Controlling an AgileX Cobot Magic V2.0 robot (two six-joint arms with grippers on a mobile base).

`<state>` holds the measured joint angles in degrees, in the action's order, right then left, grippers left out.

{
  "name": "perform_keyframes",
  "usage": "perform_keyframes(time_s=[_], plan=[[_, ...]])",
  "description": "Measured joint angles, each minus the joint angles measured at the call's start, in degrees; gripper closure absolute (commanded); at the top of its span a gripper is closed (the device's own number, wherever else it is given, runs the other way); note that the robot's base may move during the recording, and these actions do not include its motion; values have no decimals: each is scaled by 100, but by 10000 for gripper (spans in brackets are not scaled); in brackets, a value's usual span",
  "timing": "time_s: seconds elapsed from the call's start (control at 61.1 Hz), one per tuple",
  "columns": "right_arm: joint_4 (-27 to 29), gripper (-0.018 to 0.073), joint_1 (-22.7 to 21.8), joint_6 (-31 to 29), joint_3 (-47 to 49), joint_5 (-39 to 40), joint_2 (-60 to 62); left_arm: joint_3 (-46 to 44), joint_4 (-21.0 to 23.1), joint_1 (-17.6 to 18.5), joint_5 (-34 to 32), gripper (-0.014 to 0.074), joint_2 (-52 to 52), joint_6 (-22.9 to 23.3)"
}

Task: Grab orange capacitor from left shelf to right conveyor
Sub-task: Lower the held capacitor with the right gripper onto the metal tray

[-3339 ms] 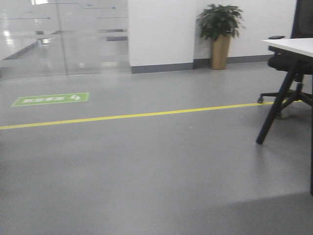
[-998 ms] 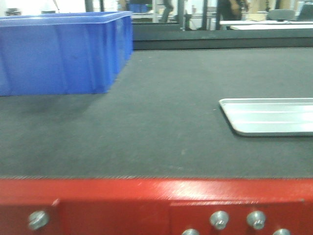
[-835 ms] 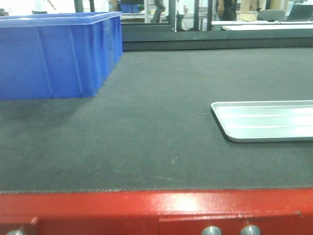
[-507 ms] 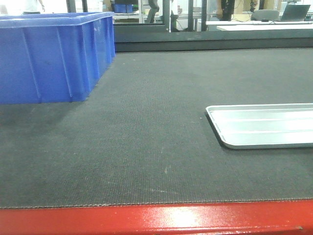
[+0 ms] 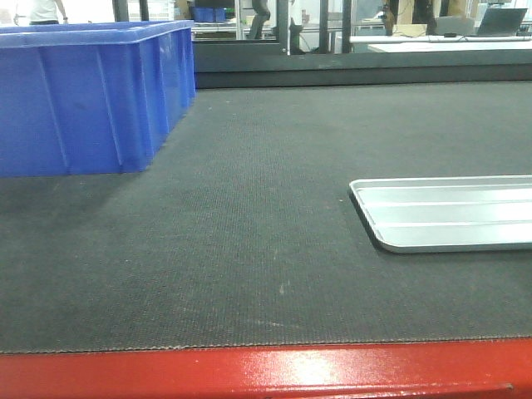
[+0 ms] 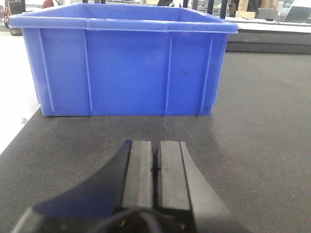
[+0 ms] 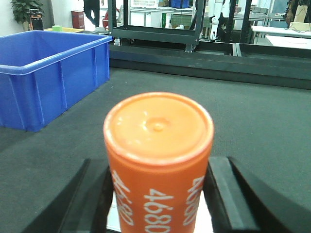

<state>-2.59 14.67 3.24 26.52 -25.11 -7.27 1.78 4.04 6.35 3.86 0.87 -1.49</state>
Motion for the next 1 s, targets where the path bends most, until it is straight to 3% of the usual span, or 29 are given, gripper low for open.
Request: perform_keyframes(time_s=[0.458, 0.736, 0.867, 0.998], plan=[[0, 449, 0, -11, 32, -9, -67, 0, 0, 0, 0, 723, 0, 0], [0, 449, 0, -11, 975, 50, -1750, 0, 0, 0, 0, 723, 0, 0], [0, 449, 0, -11, 1287, 638, -2893, 0, 0, 0, 0, 723, 0, 0], [0, 449, 0, -11, 1226, 1881, -3942, 0, 0, 0, 0, 723, 0, 0]])
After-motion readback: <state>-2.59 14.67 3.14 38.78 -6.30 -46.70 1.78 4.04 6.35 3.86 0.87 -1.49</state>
